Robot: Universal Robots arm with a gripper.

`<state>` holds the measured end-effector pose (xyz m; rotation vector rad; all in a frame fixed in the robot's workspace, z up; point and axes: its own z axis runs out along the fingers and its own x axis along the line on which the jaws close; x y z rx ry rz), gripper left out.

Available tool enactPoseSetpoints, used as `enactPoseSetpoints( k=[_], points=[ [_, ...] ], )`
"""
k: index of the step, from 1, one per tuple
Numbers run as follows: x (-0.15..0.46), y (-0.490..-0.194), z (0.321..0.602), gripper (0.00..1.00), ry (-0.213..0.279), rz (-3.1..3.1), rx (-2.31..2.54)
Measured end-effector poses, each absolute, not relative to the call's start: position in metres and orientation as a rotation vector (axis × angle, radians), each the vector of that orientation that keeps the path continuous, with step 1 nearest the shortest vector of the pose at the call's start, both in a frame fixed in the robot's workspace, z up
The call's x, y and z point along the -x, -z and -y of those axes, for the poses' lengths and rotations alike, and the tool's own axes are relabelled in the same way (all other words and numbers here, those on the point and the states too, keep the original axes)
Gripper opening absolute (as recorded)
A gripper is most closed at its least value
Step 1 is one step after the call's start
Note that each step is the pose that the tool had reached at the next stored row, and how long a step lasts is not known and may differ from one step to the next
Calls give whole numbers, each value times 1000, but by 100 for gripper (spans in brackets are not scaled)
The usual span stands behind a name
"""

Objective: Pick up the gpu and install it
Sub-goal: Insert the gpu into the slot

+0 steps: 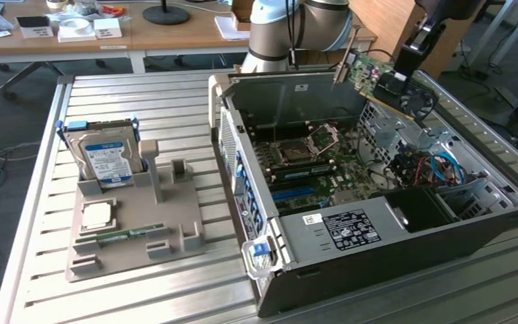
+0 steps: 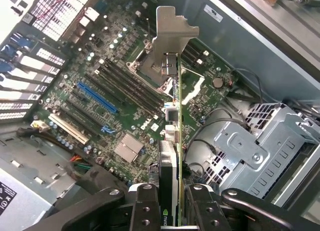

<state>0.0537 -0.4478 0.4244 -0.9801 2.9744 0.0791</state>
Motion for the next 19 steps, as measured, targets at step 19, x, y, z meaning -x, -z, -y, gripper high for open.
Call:
enactPoseSetpoints(
  k=[19],
  points=[
    [-54,-424,448,27,-80,-2930,1112]
  ],
)
